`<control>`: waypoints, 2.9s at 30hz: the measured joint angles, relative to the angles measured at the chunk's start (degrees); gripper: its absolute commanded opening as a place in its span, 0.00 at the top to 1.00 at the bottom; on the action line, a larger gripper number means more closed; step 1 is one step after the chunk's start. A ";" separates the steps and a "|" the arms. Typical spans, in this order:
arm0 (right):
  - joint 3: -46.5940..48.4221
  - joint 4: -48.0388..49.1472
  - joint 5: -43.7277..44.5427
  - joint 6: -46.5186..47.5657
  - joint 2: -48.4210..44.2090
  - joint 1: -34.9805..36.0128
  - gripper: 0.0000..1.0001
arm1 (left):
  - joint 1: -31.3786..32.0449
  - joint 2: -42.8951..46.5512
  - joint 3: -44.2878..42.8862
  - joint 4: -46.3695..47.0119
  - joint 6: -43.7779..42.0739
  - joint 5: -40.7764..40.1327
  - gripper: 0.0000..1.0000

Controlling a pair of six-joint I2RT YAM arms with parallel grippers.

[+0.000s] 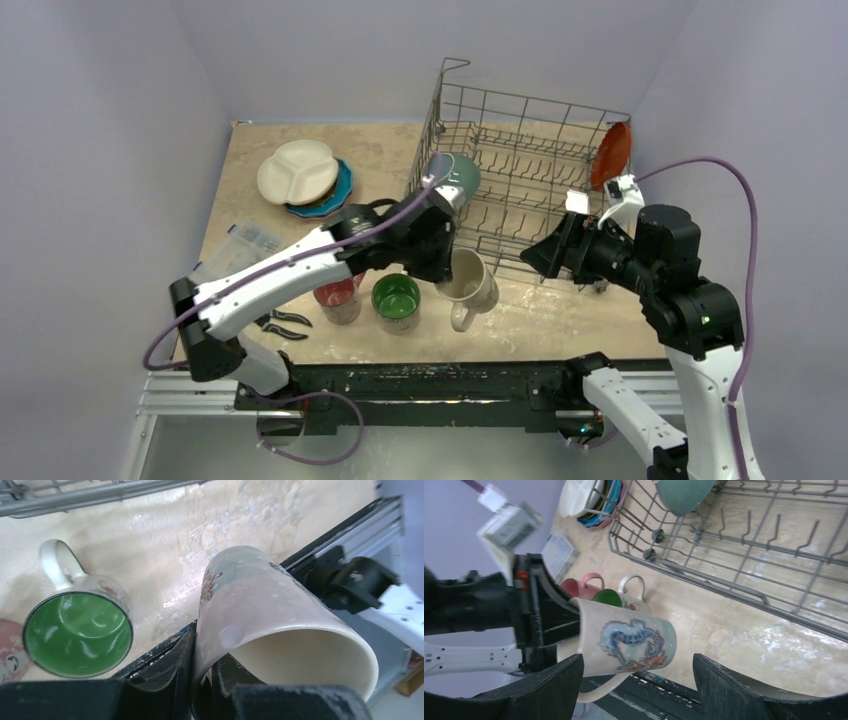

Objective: Load the mixed dishes into the dish rack
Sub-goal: Pick up the cup at the center of the board, then turn the cup upside down in the dish rack.

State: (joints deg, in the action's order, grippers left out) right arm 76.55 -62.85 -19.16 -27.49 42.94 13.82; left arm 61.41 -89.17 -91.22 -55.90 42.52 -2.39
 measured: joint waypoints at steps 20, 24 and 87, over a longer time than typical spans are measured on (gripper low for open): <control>-7.91 32.98 -24.41 -14.67 13.44 7.28 0.02 | -18.27 42.29 13.16 4.02 9.60 0.35 1.00; -7.89 43.87 -25.24 -21.27 15.61 19.54 0.02 | -19.56 43.52 14.16 11.04 11.52 0.72 1.00; 10.40 17.55 24.81 -45.53 14.78 31.39 1.00 | -20.76 46.82 25.57 24.52 23.58 -2.32 0.31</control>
State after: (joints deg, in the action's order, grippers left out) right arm 86.96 -45.30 5.65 -73.01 57.71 45.21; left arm 40.64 -42.35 -65.65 -31.38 66.11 -4.71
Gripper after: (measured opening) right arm 0.190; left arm 0.693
